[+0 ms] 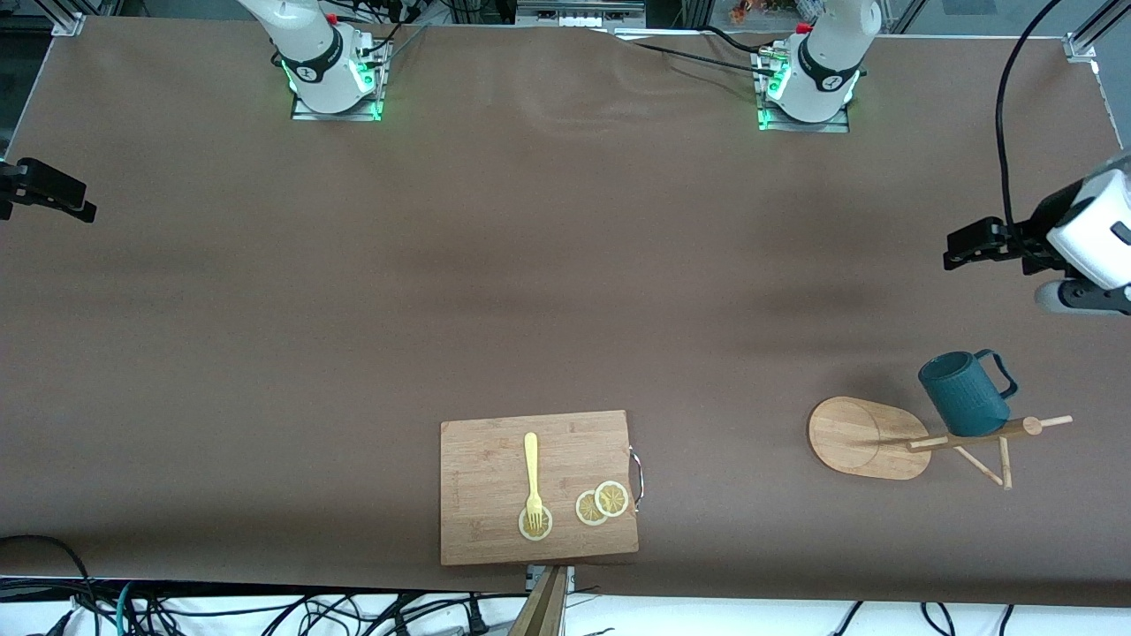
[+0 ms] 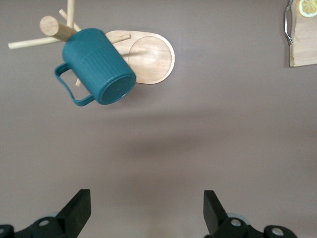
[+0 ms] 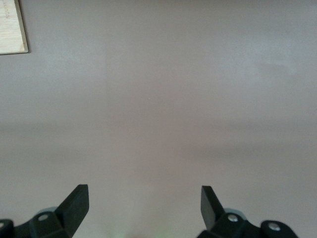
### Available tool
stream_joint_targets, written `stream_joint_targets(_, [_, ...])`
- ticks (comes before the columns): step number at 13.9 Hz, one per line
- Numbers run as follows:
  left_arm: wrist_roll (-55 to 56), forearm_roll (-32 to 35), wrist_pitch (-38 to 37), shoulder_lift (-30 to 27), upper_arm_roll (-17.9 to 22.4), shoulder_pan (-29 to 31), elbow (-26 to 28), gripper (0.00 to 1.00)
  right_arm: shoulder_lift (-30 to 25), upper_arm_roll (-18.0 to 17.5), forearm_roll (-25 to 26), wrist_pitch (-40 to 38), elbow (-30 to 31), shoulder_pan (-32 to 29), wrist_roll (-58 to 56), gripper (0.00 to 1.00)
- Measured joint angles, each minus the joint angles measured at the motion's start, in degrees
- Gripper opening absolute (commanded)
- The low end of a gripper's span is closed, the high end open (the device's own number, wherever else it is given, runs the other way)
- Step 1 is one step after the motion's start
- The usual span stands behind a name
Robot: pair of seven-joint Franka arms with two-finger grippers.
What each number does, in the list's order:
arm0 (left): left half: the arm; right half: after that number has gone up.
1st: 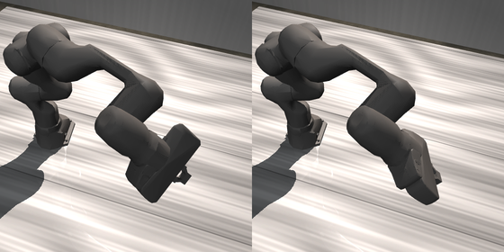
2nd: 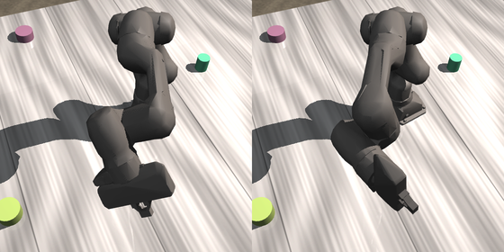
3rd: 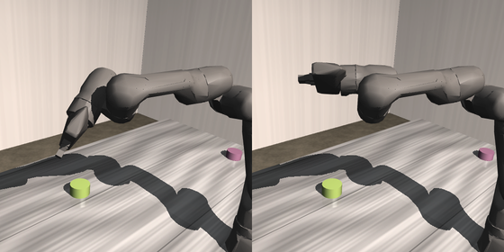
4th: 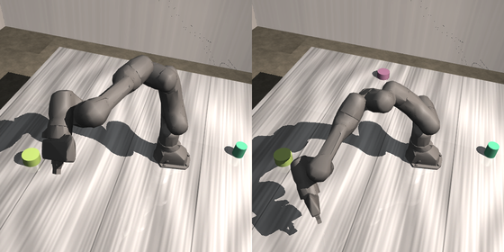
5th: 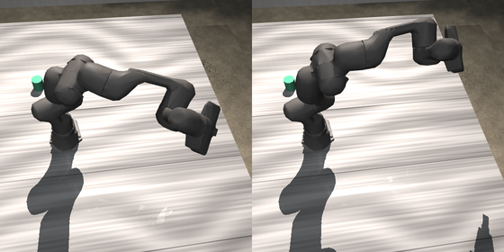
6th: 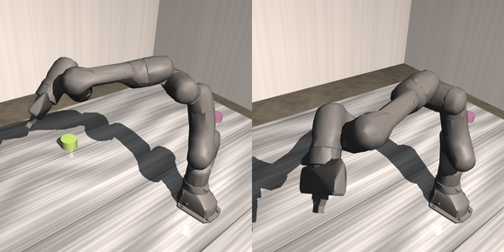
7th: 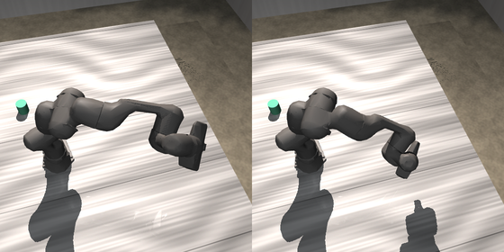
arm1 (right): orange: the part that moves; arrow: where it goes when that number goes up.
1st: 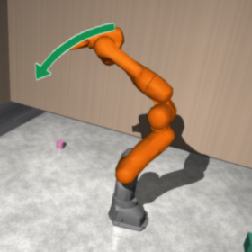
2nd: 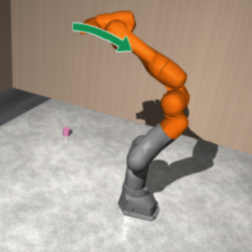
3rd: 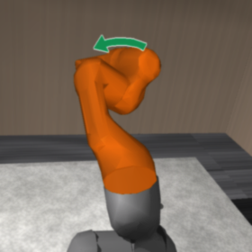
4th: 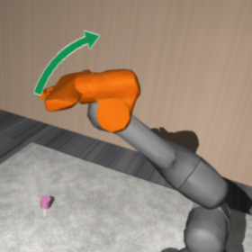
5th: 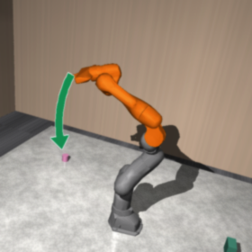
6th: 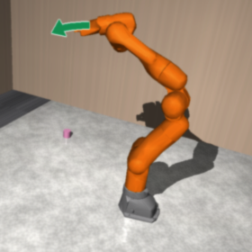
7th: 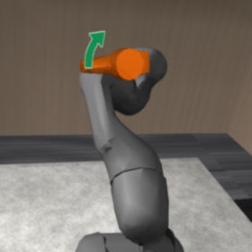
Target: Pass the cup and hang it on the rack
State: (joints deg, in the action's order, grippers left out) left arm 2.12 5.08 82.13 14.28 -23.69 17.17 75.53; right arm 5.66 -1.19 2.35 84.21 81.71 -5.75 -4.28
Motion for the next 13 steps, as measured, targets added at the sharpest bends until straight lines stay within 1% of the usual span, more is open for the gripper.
stream_joint_targets(2, [-3.06, 0.00, 0.63, -1.60, 0.55, -0.52, 1.67, 1.00, 0.01, -0.01, 0.00, 0.02, 0.00, 0.00, 0.00, 1.00])
stream_joint_targets(3, [-3.86, -0.01, 1.00, -2.75, 2.44, -2.38, 2.89, 1.00, 0.02, -0.02, 0.00, 0.02, 0.00, 0.00, 0.00, 1.00])
stream_joint_targets(4, [-4.53, -0.55, 2.29, -4.30, 5.37, -5.14, 4.89, 1.00, 0.03, -0.02, 0.00, 0.03, 0.00, 0.00, 0.00, 1.00])
stream_joint_targets(5, [-5.89, -2.18, 4.98, -6.33, 9.40, -8.39, 7.93, 1.00, 0.04, -0.02, 0.00, 0.03, 0.00, 0.00, 0.00, 1.00])
stream_joint_targets(7, [-9.16, -5.28, 10.44, -10.58, 19.05, -15.23, 15.22, 1.00, 0.13, -0.02, 0.00, 0.03, 0.00, 0.00, 0.00, 1.00])
stream_joint_targets(8, [-10.13, -5.61, 11.73, -12.00, 21.89, -16.90, 17.65, 1.00, 0.22, -0.02, 0.00, 0.04, 0.00, 0.00, 0.00, 1.00])
stream_joint_targets(9, [-10.63, -5.64, 12.41, -12.90, 23.13, -17.45, 19.04, 1.00, 0.34, -0.02, 0.00, 0.04, 0.00, 0.00, 0.00, 1.00])
stream_joint_targets(10, [-10.83, -5.58, 12.57, -13.34, 23.54, -17.61, 19.65, 1.00, 0.47, -0.02, 0.00, 0.07, 0.00, 0.00, 0.00, 1.00])
stream_joint_targets(13, [-10.87, -4.89, 12.58, -13.67, 23.60, -18.39, 19.75, 1.00, 0.65, -0.02, 0.00, 0.13, 0.00, -0.01, 0.00, 1.00])
